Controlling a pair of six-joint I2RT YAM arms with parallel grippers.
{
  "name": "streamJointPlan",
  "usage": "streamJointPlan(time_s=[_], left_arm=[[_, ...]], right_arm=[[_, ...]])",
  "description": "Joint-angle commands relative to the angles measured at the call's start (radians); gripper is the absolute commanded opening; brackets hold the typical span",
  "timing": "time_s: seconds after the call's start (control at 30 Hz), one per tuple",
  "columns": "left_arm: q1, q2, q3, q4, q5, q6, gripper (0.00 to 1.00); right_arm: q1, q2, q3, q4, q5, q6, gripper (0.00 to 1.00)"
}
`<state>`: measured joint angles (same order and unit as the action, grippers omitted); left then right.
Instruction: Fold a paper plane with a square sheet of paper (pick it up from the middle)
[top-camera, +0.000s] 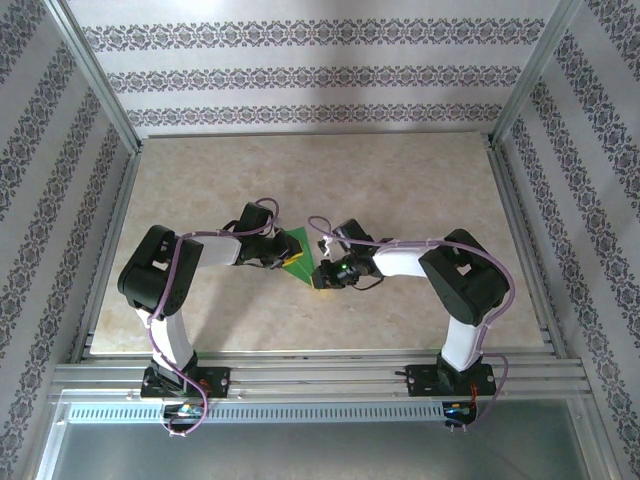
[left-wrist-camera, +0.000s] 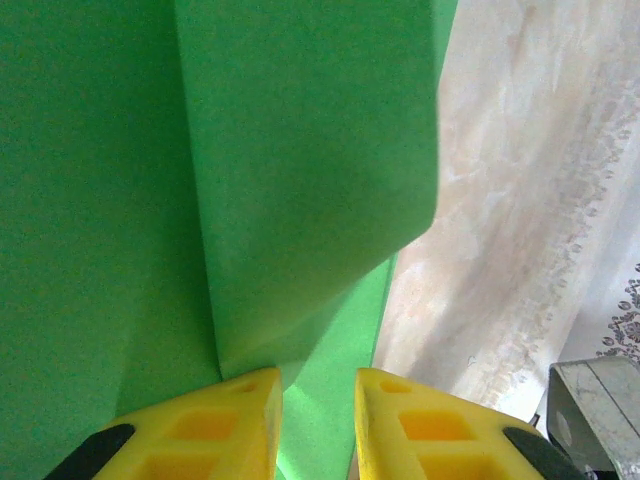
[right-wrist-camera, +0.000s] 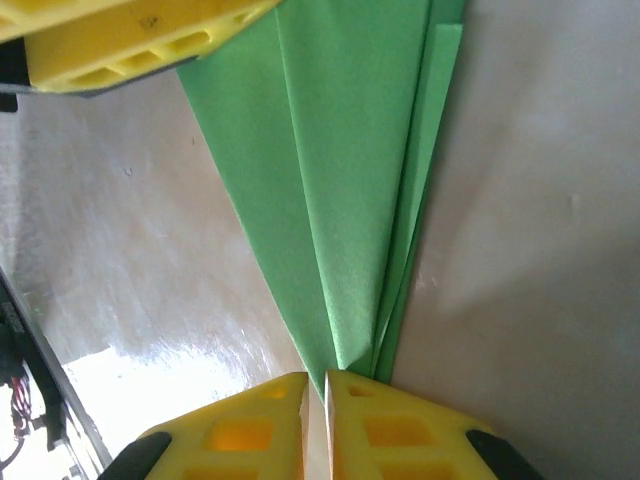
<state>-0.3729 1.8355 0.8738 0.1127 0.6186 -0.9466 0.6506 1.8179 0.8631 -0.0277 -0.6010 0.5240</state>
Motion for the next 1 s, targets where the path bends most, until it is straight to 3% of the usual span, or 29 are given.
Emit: streamJointPlan(time_s=[0.0,0.17,0.37,0.7,0.97], left_arm=[[0.007,0.037,-0.002,-0.073,-0.074,0.003,0.28],[0.007,0.034,0.001,-0.074,-0.066,0.013,0.28],[0.006,0.034,0.002,-0.080,-0.056,0.022,0.28],[0.005,0.034,-0.009,-0.064,-0.048,0.011,0.28],[0.005,0.035,-0.007,-0.061,-0.042,0.009,0.28]], right_arm=[[0.021,-0.020,-0.068,-0.212,0.025,-0.024,0.17],[0.019,-0.115,-0.070,-0.209,0.047,-0.050,0.17],[-0.037,-0.214,-0.052,-0.067,0.088,-0.011,0.17],[-0.036,-0.045,0.142,-0.032,0.100,0.010,0.10],[0.002,0.036,0.183,-0.029,0.102,0.019,0.06]])
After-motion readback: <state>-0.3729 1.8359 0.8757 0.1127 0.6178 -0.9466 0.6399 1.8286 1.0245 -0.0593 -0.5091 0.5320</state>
